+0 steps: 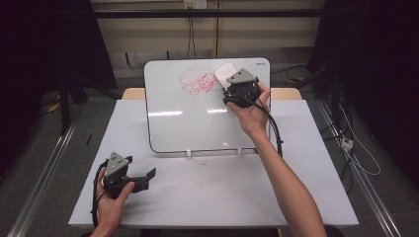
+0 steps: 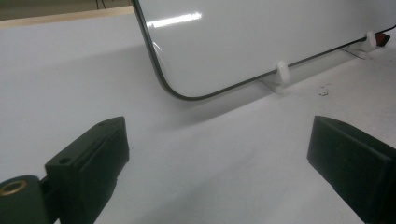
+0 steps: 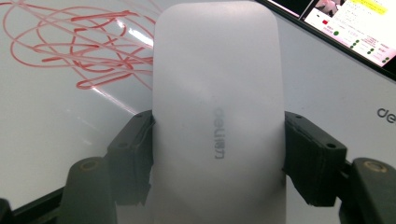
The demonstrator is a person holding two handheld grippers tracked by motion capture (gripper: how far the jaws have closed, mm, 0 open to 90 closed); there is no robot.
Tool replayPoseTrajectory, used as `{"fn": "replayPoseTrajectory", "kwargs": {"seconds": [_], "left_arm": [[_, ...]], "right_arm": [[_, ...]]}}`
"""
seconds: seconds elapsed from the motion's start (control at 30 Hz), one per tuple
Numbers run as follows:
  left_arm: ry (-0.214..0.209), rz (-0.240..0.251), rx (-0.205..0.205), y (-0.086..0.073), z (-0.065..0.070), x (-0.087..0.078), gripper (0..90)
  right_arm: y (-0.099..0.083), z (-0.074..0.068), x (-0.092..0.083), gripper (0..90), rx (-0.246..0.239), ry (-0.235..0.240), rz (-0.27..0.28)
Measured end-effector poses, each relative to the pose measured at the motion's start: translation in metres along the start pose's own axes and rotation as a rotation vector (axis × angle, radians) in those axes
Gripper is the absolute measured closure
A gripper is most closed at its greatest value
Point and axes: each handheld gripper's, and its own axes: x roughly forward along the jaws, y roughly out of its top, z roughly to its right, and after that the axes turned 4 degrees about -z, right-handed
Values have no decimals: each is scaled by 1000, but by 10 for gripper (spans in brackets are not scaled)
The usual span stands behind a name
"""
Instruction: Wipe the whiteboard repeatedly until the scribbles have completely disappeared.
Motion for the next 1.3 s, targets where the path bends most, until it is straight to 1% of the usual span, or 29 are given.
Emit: {"fn": "replayPoseTrajectory", "kwargs": {"seconds": [0.03, 0.17, 0.27, 0.4, 0.57, 0.67, 0.7, 0.8, 0.83, 0.9, 1.1, 1.3], "left_arm": [[5, 7, -3, 0, 0, 1, 55], [4, 6, -1, 0, 0, 1, 55], [0, -3, 0, 0, 0, 0, 55], [0, -1, 1, 0, 0, 0, 55], [-1, -1, 0, 0, 0, 0, 55], [0, 2, 1, 0, 0, 0, 55], [1, -2, 3, 0, -1, -1, 55], [1, 1, -2, 0, -1, -1, 55], [0, -1, 0, 0, -1, -1, 55], [3, -1, 4, 0, -1, -1, 55], [1, 2, 3, 1, -1, 0, 55], [0, 1, 1, 0, 0, 0, 55]], "right_arm": [[0, -1, 0, 316, -2, 1, 0], [1, -6, 1, 316, -11, 7, -1], [3, -13, 2, 317, -26, 14, -2], [4, -22, 3, 317, -36, 25, -2], [5, -34, 4, 317, -60, 42, 1], [5, -38, 4, 317, -66, 46, 0], [6, -42, 4, 317, -82, 39, 2], [5, -46, 4, 317, -92, 39, 2], [5, -46, 4, 317, -85, 46, 2], [5, -47, 4, 317, -88, 43, 3], [5, -62, 4, 317, -124, 64, -3], [3, -75, 4, 317, -145, 81, 1]]}}
